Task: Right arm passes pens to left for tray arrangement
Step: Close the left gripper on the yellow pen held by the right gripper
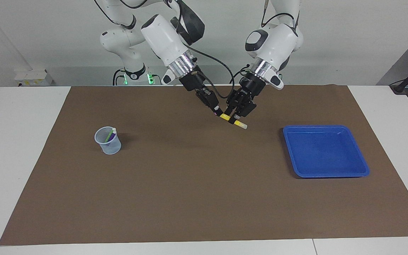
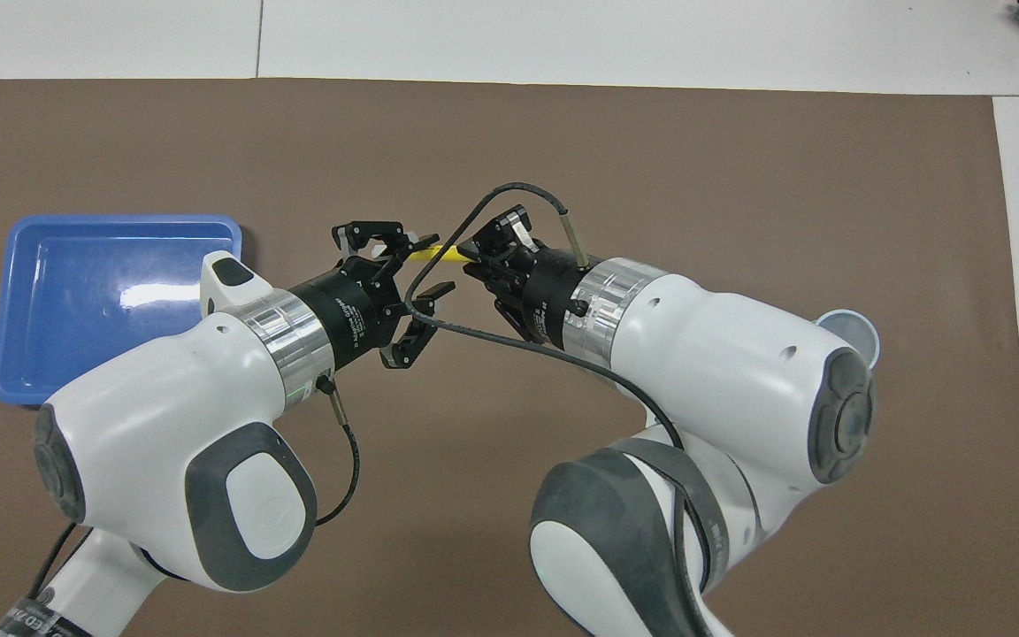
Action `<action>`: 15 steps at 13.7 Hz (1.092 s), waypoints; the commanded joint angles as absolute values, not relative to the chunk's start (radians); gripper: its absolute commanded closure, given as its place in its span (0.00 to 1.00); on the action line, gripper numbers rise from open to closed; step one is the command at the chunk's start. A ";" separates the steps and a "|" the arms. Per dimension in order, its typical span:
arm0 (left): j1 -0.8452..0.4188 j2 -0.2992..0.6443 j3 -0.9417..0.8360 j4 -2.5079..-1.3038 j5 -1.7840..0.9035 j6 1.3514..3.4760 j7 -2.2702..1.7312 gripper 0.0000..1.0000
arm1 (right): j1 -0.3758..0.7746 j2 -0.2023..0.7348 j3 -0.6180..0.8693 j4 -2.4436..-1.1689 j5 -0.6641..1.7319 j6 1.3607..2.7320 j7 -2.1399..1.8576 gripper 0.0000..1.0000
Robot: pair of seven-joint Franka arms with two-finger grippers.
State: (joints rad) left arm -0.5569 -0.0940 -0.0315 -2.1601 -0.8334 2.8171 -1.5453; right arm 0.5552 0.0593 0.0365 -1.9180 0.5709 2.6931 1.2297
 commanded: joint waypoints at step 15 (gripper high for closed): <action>-0.572 -0.106 -0.021 -2.157 -0.847 2.772 -1.546 1.00 | 0.541 0.031 0.040 -1.931 0.597 2.655 1.177 0.00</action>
State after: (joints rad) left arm -0.5581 -0.0941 -0.0356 -2.1588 -0.8332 2.7934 -1.5476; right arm 0.5536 0.0540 0.0321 -1.9182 0.5709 2.6594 1.1872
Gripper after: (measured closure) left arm 0.815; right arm 0.652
